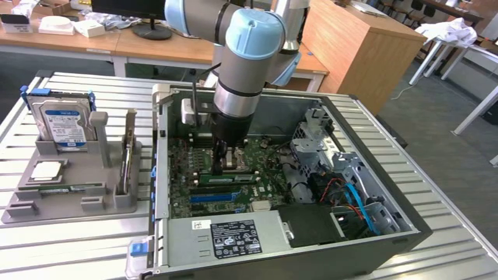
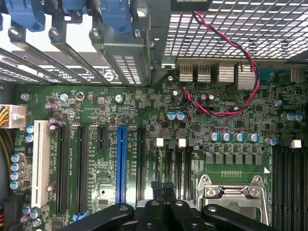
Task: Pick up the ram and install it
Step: 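Press down the ram until it locks into place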
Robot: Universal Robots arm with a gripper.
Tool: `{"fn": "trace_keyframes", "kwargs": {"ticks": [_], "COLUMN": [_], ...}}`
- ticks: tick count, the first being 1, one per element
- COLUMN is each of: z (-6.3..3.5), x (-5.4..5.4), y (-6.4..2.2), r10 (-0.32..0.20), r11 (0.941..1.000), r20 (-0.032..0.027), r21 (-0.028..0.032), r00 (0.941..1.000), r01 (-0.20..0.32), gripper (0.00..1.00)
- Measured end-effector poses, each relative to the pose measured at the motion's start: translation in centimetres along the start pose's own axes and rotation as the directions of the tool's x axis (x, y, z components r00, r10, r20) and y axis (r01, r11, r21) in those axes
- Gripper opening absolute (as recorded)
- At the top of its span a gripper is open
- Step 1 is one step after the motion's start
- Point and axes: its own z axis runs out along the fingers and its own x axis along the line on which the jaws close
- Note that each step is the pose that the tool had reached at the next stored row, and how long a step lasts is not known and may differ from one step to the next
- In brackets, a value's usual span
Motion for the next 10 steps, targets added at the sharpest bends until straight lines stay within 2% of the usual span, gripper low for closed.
{"fn": "trace_keyframes", "kwargs": {"ticks": [10], "z": [0.20], "x": [0.00], "y": [-0.01], "r10": [0.000], "r11": [1.0000], "r20": [0.0001], "r21": [0.0001], "r00": [1.0000], "r01": [0.000], "gripper": [0.10]}}
